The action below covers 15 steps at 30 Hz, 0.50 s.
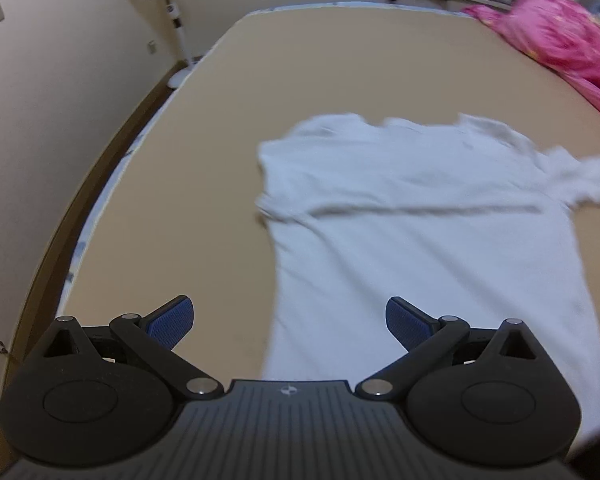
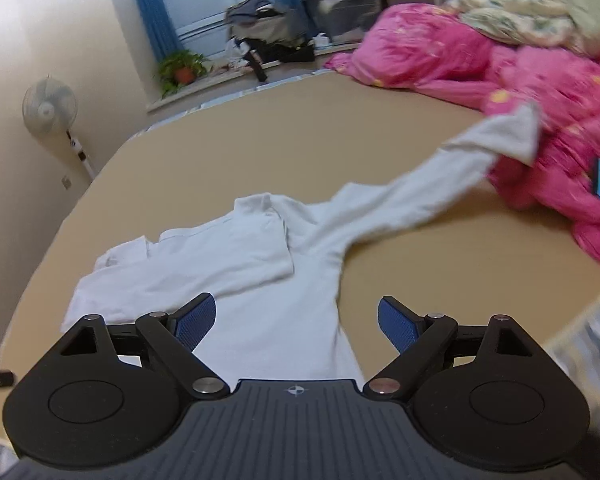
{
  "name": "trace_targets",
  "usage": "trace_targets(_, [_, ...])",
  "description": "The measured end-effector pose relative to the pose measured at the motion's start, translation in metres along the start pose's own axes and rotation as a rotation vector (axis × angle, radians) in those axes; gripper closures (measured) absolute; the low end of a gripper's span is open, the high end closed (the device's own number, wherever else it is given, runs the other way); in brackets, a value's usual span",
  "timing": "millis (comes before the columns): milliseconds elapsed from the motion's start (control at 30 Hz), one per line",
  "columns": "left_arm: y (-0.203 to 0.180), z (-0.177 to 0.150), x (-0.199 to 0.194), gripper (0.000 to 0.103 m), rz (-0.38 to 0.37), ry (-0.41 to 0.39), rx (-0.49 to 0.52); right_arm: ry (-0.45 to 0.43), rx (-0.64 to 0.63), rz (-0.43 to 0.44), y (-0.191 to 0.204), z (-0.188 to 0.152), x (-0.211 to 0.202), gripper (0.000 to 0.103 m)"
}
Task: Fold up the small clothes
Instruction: 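Release the folded side with both grippers and pull back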
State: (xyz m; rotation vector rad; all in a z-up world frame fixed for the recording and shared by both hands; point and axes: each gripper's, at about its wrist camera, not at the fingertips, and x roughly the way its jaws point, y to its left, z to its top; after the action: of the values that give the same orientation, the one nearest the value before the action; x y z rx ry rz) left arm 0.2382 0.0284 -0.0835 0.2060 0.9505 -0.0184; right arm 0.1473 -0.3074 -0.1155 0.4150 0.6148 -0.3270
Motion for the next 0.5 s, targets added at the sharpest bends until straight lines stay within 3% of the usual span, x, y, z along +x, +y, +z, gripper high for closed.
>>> trace_targets(233, [-0.061, -0.052, -0.062, 0.001, 0.022, -0.063, 0.166, -0.052, -0.027, 0.026, -0.01, -0.023, -0.062, 0.013])
trace_targets(500, [-0.069, -0.062, -0.098, 0.001, 0.02, -0.08, 0.133, -0.092, -0.03, 0.043, -0.03, -0.04, -0.096, 0.013])
